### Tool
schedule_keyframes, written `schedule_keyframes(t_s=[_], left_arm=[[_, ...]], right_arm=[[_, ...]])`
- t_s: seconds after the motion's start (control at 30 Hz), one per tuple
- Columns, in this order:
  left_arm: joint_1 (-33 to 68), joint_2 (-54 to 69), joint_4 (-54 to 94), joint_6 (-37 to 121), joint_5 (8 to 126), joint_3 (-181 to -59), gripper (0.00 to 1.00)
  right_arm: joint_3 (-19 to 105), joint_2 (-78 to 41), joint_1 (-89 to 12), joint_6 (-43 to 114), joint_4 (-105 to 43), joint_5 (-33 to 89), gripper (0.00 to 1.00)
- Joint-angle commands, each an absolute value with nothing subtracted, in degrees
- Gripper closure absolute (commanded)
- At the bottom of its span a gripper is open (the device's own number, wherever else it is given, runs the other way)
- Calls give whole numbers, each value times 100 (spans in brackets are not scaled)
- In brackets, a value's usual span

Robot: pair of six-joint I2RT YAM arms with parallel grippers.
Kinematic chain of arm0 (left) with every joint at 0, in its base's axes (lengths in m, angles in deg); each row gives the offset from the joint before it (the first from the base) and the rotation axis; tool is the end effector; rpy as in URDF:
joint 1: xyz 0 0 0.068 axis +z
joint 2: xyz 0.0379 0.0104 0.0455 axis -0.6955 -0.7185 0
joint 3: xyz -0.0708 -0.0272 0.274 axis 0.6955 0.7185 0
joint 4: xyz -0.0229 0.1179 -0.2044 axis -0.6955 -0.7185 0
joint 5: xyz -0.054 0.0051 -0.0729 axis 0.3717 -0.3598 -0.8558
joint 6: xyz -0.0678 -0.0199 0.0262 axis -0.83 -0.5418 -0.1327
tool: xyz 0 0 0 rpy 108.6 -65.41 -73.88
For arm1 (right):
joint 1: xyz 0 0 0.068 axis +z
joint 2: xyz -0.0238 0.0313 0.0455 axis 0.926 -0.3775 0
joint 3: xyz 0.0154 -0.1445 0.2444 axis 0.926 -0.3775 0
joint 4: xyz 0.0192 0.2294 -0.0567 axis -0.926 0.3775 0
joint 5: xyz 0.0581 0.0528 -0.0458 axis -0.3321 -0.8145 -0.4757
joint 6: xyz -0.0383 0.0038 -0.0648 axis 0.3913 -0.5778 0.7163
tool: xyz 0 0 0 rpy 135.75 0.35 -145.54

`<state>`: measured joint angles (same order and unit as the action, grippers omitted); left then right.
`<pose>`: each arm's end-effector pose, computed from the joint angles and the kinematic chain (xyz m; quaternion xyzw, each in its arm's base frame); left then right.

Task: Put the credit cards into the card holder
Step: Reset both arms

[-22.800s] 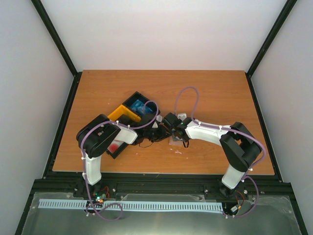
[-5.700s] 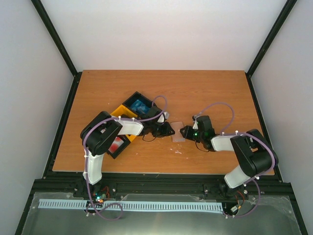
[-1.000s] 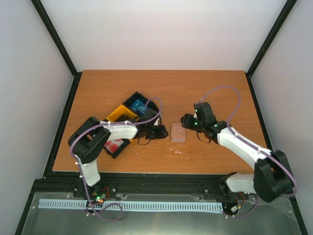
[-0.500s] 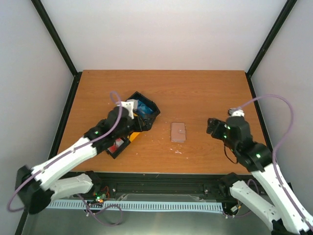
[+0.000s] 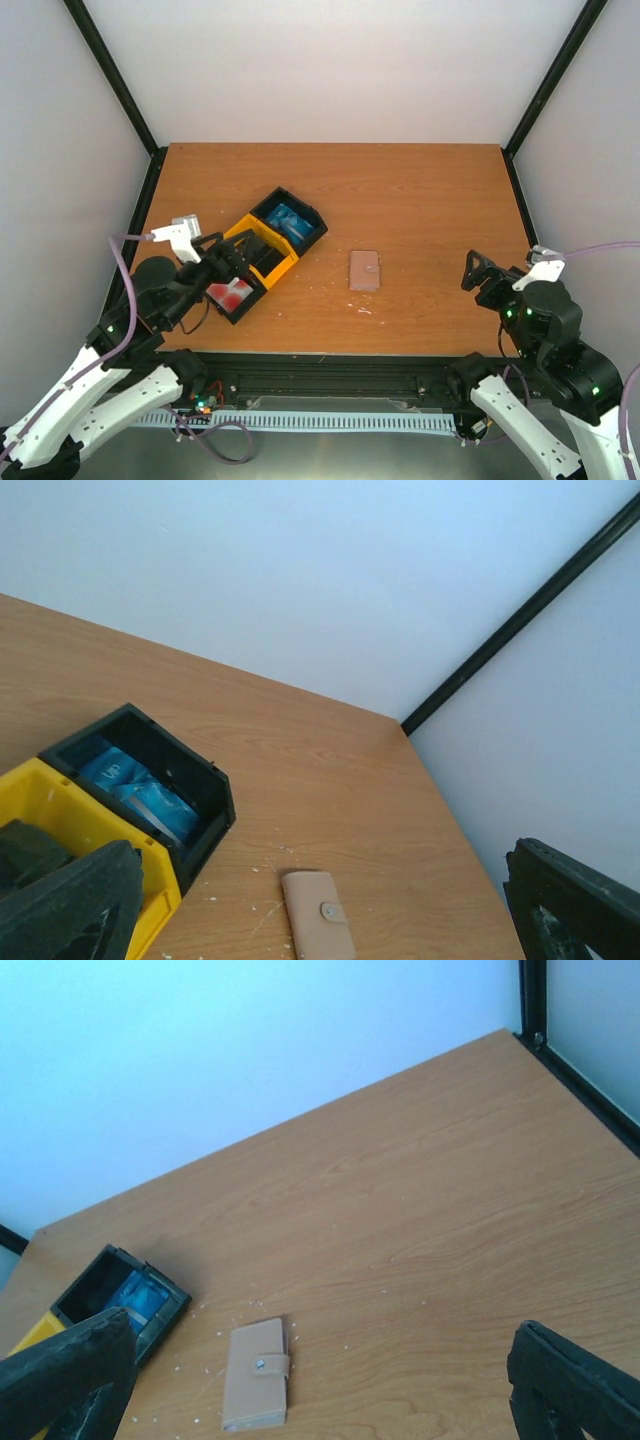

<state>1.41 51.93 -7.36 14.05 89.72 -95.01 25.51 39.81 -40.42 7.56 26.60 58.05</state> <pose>0.0934 -0.0644 0.3531 -0.0626 0.7576 -0.3502 0.5472 0.0385 -0.0075 0.3437 0.1615 0.8083 0.1410 0.5483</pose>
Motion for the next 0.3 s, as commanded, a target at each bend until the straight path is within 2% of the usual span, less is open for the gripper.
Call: schedule_keyframes(t_s=[0.0, 0.27], left_arm=[[161, 5571, -1318, 1526, 9409, -9540, 0], [162, 6036, -1540, 1603, 9536, -9484, 0]], right_arm=[[2667, 4208, -4031, 753, 2892, 6093, 0], [2498, 4340, -4031, 750, 2935, 6085, 0]])
